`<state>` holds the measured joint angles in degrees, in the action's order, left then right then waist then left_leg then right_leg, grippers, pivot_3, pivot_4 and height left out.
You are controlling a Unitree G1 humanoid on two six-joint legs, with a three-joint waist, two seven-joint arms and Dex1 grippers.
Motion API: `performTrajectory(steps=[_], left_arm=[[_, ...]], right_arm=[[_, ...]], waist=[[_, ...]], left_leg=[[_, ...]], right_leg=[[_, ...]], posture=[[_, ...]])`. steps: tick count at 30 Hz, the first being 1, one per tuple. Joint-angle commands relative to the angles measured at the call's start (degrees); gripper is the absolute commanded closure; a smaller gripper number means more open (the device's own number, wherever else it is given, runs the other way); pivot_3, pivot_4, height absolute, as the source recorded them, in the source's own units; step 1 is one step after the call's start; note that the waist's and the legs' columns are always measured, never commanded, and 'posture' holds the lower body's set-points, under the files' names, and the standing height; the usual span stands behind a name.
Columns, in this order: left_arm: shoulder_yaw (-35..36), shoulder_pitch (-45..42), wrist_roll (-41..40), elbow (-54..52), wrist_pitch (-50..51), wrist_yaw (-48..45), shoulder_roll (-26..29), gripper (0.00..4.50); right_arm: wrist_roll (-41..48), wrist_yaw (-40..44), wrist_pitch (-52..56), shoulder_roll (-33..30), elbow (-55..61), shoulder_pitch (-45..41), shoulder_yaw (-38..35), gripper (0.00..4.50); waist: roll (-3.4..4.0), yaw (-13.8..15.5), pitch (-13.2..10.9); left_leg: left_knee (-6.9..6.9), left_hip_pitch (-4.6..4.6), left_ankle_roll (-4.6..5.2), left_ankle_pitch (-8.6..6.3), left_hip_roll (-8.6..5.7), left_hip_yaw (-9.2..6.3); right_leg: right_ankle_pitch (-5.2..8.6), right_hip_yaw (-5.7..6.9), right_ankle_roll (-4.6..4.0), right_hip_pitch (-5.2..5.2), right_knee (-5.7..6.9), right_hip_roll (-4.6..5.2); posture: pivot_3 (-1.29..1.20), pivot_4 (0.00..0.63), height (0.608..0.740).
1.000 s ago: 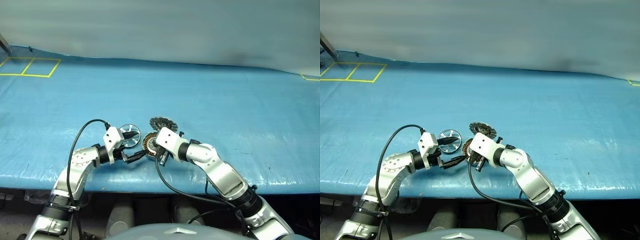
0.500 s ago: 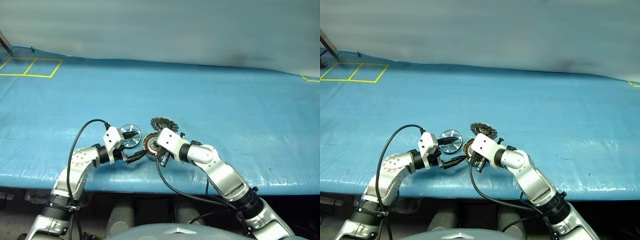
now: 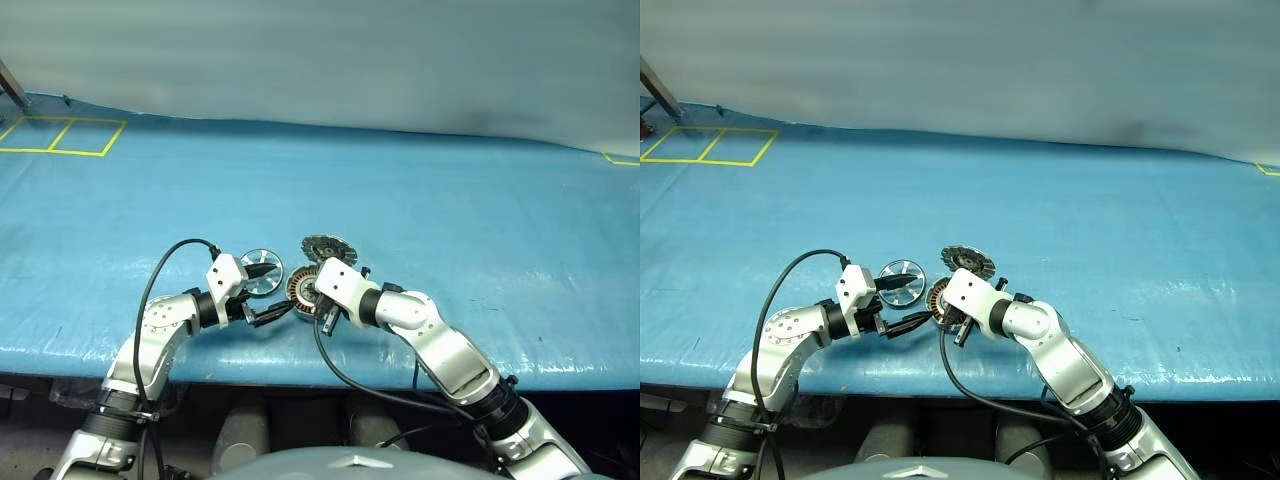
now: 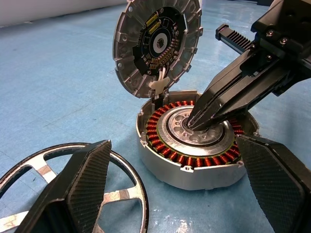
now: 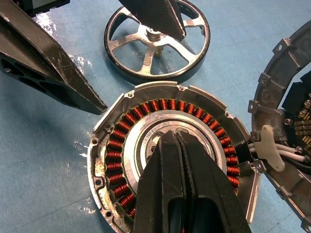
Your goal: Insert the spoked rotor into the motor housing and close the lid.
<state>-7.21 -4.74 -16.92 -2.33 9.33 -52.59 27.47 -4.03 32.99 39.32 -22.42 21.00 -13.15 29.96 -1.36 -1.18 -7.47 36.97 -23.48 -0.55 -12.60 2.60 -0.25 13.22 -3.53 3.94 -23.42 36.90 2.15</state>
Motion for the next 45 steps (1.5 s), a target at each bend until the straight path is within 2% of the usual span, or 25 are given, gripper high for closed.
performTrajectory(steps=[1, 24, 45], left_arm=[[1.13, -0.02, -0.62, -1.06, -0.74, -0.10, 0.13, 0.00], [0.97, -0.27, -0.59, -0.69, -0.89, -0.31, -0.02, 0.00], [0.32, -0.57, -0.40, -0.74, -0.89, -0.72, -0.53, 0.00]], right_arm=[[-1.25, 0.91, 4.04, -2.52, -7.60, 3.94, 2.73, 4.45], [-1.71, 1.14, 4.94, -5.88, -6.00, 4.90, 1.97, 4.45], [-0.37, 0.94, 5.61, -6.27, 3.34, 4.46, -1.93, 4.45]], waist=[[0.00, 0.01, 0.02], [0.08, 0.60, 0.30], [0.11, 0.53, 0.17]], left_leg=[[0.00, 0.00, 0.00, 0.00, 0.00, 0.00], [-0.03, -0.05, 0.05, -0.06, -0.03, 0.04], [-0.58, -0.19, 0.07, -0.13, -0.06, 0.10]], right_leg=[[0.00, 0.00, 0.00, 0.00, -0.01, 0.00], [0.01, 0.09, 0.01, -0.02, -0.13, 0.43], [0.00, 0.43, -0.01, -0.24, -0.60, 0.40]], posture=[[0.00, 0.150, 0.740], [0.00, 0.150, 0.740], [0.00, 0.150, 0.740]])
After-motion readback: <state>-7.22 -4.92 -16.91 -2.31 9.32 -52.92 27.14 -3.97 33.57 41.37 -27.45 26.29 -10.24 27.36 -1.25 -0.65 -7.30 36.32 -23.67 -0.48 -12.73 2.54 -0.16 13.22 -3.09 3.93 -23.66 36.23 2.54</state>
